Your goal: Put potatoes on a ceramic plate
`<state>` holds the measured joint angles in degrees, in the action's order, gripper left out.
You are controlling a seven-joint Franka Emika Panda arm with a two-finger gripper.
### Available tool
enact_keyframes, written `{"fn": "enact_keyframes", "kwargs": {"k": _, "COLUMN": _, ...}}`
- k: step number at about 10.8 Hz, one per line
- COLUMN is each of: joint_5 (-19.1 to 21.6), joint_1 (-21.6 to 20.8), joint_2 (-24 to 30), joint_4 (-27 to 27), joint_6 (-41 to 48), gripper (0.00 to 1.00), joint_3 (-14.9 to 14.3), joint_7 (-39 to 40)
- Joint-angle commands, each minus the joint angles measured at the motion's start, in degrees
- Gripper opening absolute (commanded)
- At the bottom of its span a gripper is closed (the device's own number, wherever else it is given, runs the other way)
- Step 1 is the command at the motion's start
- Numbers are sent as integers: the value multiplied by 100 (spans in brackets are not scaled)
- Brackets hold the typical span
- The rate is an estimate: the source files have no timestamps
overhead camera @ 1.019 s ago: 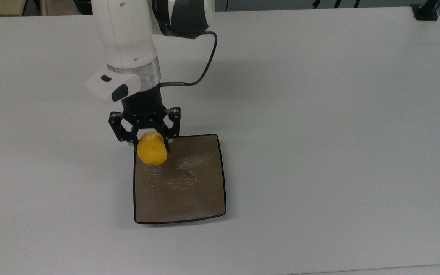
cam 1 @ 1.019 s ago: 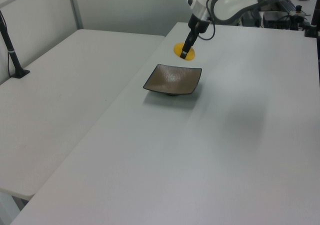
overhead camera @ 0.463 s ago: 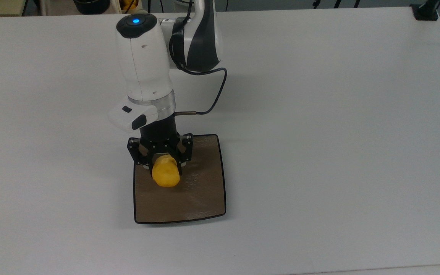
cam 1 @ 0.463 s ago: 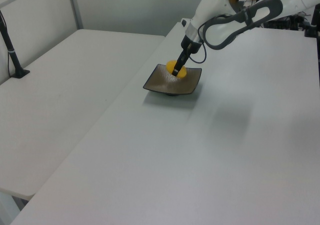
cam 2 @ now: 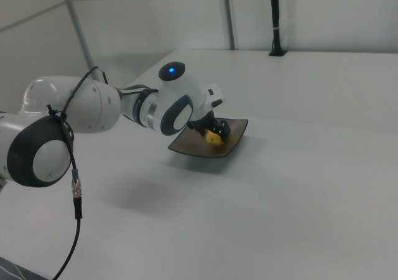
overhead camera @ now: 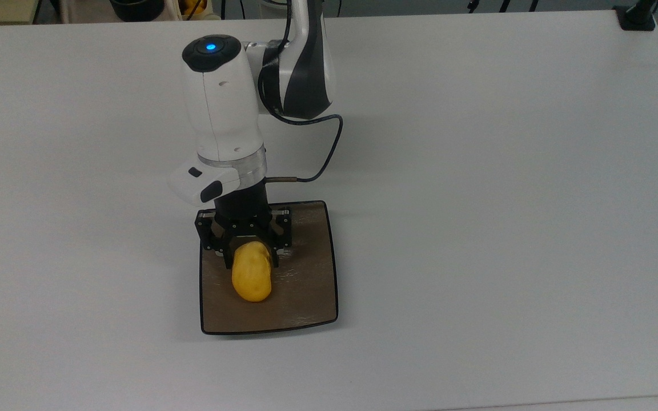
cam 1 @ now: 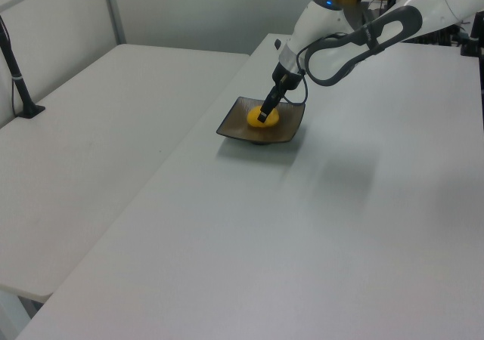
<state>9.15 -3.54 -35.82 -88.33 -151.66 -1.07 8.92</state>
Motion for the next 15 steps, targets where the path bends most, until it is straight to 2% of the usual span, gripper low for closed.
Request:
{"fn": "enact_keyframes", "kwargs": {"k": 1, "joint_5": 17, "joint_1": -51, "joint_2": 66, "joint_4": -97, "joint_6": -127, "gripper": 100, "joint_3": 28, "joint_7": -83}}
{"fn": "enact_keyframes", "kwargs": {"k": 3, "joint_5": -35, "joint_1": -138, "joint_2": 336, "joint_4": -193, "joint_6": -48, "gripper": 100, "joint_3": 28, "joint_7": -66}}
{"fn": "enact_keyframes", "kwargs": {"k": 5, "joint_5": -44, "joint_1": -104, "joint_2": 898, "joint_4": -492, "joint_6": 284, "gripper": 100, "joint_3": 28, "joint_7": -75}}
{"fn": "enact_keyframes", "kwargs": {"k": 12, "joint_5": -299, "joint_1": 283, "joint_2": 3253, "joint_4": -449, "joint_6": 4420, "gripper": 100, "joint_3": -42, "joint_7": -101}}
{"fn": "enact_keyframes", "kwargs": {"k": 15, "joint_5": -308, "joint_1": 283, "joint_2": 3931, "joint_4": -431, "joint_6": 5714, "gripper": 100, "joint_3": -103, "joint_7": -101}}
